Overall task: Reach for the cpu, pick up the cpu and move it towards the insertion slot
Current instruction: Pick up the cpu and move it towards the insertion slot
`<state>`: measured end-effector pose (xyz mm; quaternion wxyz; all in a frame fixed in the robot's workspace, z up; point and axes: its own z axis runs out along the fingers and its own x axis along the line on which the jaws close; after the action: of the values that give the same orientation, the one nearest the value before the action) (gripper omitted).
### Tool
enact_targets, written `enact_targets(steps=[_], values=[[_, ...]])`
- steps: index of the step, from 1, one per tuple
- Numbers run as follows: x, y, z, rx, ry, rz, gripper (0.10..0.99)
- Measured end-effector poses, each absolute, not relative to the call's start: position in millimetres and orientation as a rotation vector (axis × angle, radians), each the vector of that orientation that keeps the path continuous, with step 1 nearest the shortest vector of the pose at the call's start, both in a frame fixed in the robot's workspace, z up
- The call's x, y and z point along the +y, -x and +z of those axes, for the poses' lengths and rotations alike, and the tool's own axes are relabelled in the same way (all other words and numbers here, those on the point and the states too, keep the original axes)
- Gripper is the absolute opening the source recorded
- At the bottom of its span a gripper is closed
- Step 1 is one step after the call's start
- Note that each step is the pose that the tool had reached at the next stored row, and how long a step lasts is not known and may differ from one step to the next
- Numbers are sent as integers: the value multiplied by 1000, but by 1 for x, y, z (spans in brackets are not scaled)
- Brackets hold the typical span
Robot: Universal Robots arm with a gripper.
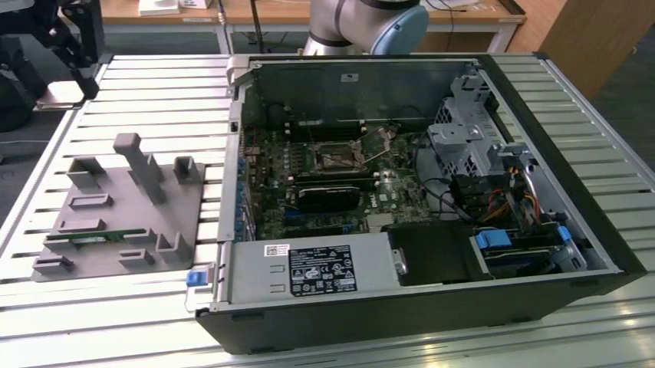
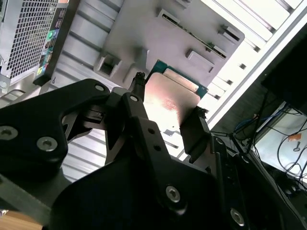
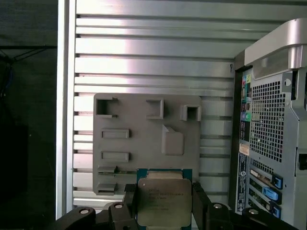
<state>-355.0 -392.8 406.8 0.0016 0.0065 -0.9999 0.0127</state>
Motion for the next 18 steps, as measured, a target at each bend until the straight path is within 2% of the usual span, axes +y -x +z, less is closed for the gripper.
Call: enact_targets(steps=[18], values=[[-393,318,407,-3138,-20,40,541]])
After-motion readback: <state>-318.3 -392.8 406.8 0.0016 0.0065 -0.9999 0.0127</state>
